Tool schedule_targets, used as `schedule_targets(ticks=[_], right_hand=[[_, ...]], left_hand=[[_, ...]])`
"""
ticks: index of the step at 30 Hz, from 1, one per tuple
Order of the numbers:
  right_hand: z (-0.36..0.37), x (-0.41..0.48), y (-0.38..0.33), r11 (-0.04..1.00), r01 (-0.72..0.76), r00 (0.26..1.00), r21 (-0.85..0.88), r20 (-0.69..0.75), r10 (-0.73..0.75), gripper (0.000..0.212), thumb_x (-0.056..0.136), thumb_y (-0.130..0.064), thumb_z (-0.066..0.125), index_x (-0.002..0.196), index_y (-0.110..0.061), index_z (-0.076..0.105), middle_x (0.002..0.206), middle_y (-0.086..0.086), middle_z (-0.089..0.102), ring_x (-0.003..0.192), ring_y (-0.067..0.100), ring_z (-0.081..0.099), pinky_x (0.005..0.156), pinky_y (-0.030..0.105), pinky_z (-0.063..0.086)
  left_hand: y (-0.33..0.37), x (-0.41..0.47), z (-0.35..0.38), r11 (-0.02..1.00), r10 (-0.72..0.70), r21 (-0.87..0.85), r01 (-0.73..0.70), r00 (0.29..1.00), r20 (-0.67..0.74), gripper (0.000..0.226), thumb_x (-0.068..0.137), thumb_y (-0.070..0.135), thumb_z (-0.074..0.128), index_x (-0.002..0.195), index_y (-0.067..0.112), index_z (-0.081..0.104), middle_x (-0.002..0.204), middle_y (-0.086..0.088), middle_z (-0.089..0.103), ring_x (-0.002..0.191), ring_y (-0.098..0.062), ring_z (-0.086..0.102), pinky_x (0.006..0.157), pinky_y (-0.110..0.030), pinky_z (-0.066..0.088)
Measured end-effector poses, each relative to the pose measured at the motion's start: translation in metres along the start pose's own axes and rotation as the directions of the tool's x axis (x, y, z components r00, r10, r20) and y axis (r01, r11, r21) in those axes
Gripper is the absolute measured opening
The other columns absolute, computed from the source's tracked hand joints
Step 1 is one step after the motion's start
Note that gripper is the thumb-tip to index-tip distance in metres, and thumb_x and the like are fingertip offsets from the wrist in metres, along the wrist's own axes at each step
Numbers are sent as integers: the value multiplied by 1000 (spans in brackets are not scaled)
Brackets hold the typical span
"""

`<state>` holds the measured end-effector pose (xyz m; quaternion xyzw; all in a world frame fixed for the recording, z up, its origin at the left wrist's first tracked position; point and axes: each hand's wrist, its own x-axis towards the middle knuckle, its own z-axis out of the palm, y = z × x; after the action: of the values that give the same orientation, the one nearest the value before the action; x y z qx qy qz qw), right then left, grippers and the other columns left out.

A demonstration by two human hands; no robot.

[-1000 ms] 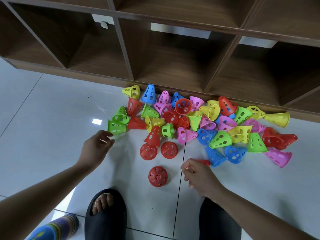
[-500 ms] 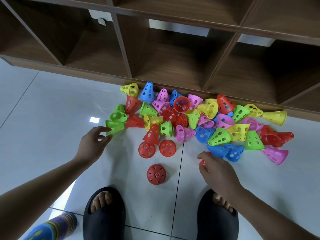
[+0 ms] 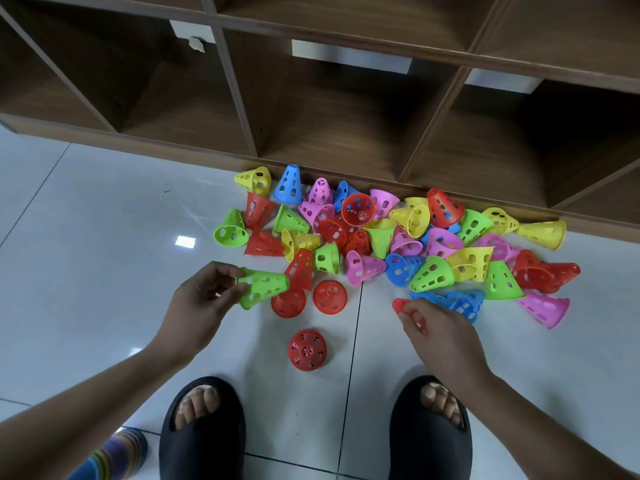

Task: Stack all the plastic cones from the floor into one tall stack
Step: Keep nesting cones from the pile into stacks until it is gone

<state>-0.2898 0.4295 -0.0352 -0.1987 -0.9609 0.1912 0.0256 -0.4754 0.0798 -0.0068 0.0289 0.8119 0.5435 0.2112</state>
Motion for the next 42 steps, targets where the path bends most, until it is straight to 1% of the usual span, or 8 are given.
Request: schedule_targets(ticks=[4,8,15,20,25,32,39,42], right_hand=[[-8,2,-11,966,-91,995,240,65,78,12,93,-27,77,91,-32,67,75,-17,68,72,4,66,63,34,57],[-15,4,-26,848,-257,958,463,235,162,18,98,-21,73,102,-35,63,82,-12,72,70,9,71,71,35,58],[-17,5,-52,414,-451,892,790,409,193,20,99,-8,70,118,-13,64,92,12,77,74,26,72,65,37,51],[-10,-2,-71,94,-587,809,804,581,85,20,100,-4,63,119,0,67,88,18,71,75,25,67,64,30,51],[1,-15,-86,216,-638,748,739,662,-54,17,103,-3,60,119,0,67,85,17,71,74,24,68,66,29,52],[19,-17,-87,396,-620,740,677,672,9,13,102,-6,64,115,-8,68,92,13,78,83,31,76,74,38,57],[26,-10,-78,497,-620,705,607,709,14,15,99,-8,65,113,-14,69,101,10,79,90,28,79,81,39,60],[30,0,-76,665,-507,770,549,634,64,16,96,-12,66,104,-25,71,97,-2,76,82,18,78,81,42,61]], left_hand=[[12,-11,13,995,-15,-101,25,995,99,21,101,19,71,121,24,68,78,1,71,68,-12,59,72,-26,47],[8,-20,27,995,-37,-88,56,979,202,12,105,19,66,111,19,76,79,-3,65,69,-16,48,68,-30,42],[0,-36,51,997,-69,53,54,933,353,18,109,9,57,108,12,74,81,7,72,67,-1,58,64,-13,46],[-18,-34,60,969,-136,238,63,943,305,23,108,9,56,106,26,73,82,14,74,68,0,62,63,-11,47],[-33,-33,63,951,-142,305,43,940,311,19,104,12,62,104,29,70,83,10,73,71,-6,69,65,-15,48],[-42,-22,53,937,-115,349,7,951,288,13,102,22,68,107,34,67,93,14,73,79,-10,71,77,-27,57],[-37,0,44,881,138,410,-235,958,251,22,96,21,76,113,32,66,103,19,68,87,-8,69,78,-22,56],[-38,10,44,815,246,461,-352,929,275,34,92,17,80,120,30,64,112,16,61,88,-4,67,76,-17,52]])
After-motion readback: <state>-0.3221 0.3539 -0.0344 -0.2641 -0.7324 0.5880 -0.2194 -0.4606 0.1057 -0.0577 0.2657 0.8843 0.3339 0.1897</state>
